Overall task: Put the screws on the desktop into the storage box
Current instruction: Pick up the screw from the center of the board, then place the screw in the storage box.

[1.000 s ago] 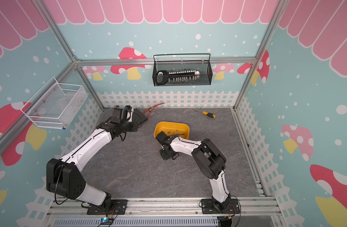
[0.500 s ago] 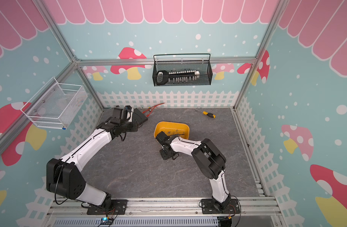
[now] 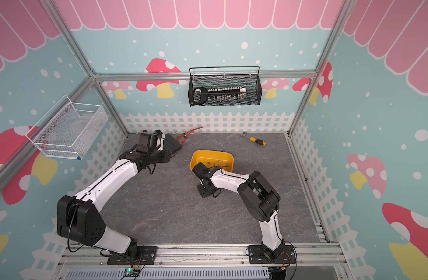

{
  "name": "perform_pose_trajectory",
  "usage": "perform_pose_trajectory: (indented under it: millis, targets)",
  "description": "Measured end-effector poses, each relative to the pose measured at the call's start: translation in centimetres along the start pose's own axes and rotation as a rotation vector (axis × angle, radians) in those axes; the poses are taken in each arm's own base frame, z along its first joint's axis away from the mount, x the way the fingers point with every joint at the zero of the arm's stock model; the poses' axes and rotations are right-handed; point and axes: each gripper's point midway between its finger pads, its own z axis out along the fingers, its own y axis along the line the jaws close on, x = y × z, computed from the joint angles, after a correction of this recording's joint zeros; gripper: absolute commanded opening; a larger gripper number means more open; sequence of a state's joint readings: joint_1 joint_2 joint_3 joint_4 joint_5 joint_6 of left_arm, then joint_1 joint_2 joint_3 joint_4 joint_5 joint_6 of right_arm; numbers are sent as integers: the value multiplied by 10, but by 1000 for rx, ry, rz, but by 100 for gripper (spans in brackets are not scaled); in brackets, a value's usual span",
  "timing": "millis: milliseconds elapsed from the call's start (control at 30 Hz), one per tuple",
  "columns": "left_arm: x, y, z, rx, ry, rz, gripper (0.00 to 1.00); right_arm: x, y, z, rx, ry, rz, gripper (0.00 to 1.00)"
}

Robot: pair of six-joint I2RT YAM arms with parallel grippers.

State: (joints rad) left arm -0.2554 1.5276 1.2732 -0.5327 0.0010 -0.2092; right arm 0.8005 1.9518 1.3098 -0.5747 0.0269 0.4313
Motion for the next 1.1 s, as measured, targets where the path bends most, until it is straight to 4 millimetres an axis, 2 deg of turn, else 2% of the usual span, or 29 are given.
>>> perform_pose_trajectory:
  millis: [167,267,533,633,767,900,1000,1100]
  targets:
    - [0,0,0,0,1,0,38,7,-3,-9,6,12,0,3]
    - [0,0,0,0,1,0,38,7,-4,-20,7,1,0,2]
    - [0,0,0,0,1,0,38,-3,-7,-66,16,-72,1,2]
    - [0,0,0,0,1,0,38,-15,-8,-84,25,-108,-5,2]
    - [0,0,0,0,1,0,38,-41,-11,-107,34,-176,-12,2]
    - [0,0,-1,0,-2,0,38,-69,-31,-123,54,-234,11,1]
    - [-3,-1,-5,3,-13,0,38,-90,-52,-121,78,-253,37,1]
    - [-7,-1,-12,7,-31,0,38,-109,-70,-105,99,-242,51,1]
